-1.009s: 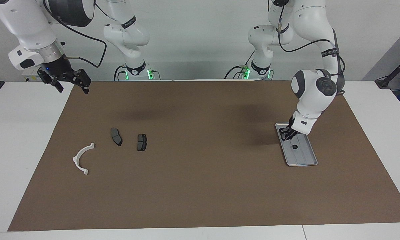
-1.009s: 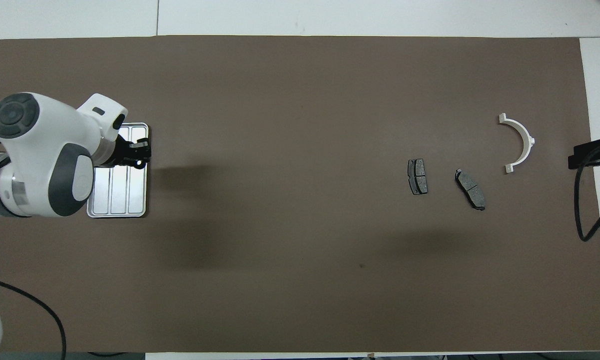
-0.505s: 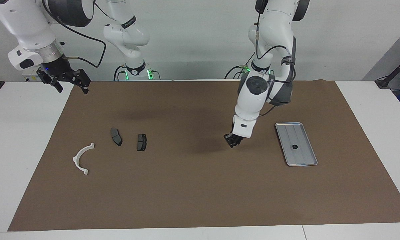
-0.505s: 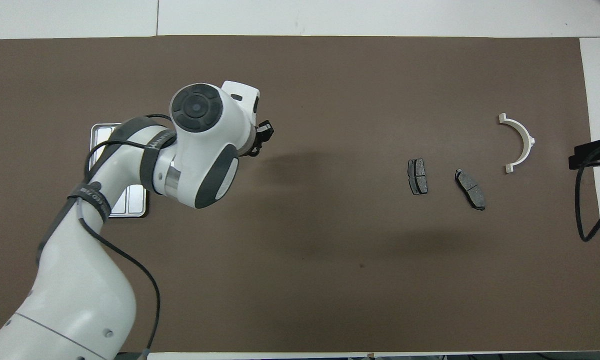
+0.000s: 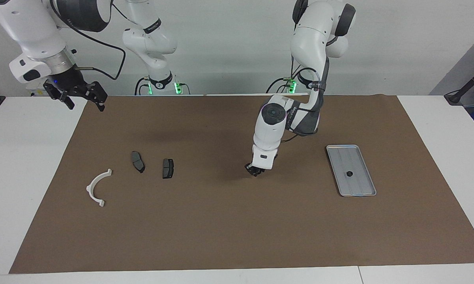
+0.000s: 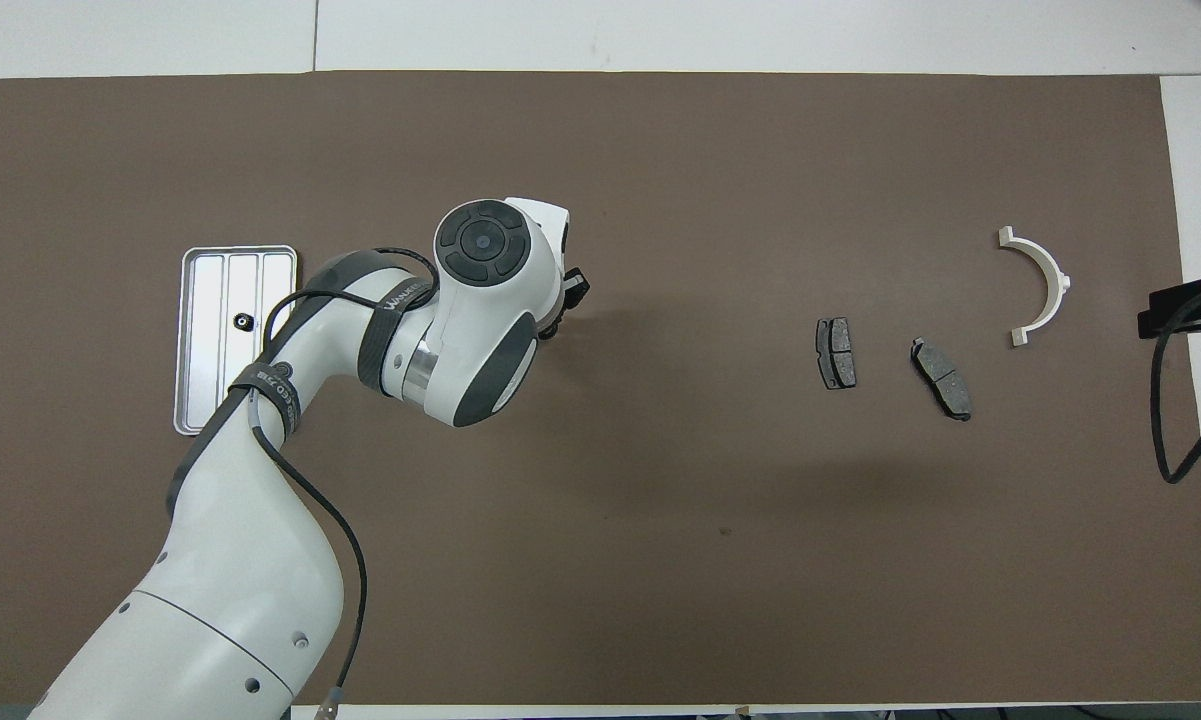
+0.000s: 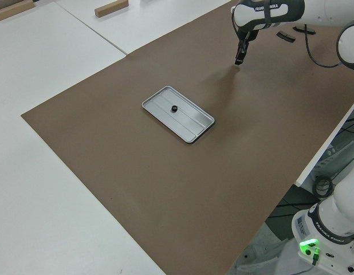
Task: Place bearing gear from tray to pile
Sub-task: 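Carry the bearing to the table center and release it with the left gripper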
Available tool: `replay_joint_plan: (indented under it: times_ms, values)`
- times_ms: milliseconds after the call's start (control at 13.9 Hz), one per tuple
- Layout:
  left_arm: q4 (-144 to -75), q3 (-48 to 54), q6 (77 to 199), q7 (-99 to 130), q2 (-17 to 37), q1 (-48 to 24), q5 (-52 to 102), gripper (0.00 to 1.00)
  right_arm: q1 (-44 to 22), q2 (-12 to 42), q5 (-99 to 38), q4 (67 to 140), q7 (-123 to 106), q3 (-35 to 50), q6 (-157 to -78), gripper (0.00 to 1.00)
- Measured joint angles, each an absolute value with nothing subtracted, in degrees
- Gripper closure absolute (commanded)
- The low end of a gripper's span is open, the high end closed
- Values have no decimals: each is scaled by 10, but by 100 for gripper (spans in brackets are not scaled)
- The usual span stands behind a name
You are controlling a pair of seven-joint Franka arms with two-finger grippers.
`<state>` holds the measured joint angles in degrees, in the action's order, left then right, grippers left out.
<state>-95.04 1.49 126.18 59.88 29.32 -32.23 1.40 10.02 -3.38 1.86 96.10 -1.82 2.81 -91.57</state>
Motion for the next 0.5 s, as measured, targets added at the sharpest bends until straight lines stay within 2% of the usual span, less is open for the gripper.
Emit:
replay_joint_plan:
  times_ms: [288, 361, 433, 505]
  values:
    - [-951, 14, 1264, 607, 310, -332, 14, 90, 100, -34, 18, 961, -18, 30, -916, 0]
    - [-951, 14, 1265, 608, 310, -332, 14, 67, 100, -34, 18, 961, -19, 31, -916, 0]
    - [-951, 14, 1267, 608, 310, -332, 14, 1, 100, -33, 18, 961, -19, 31, -916, 0]
    - [-951, 13, 1267, 608, 310, -332, 14, 0, 100, -33, 18, 961, -19, 31, -916, 0]
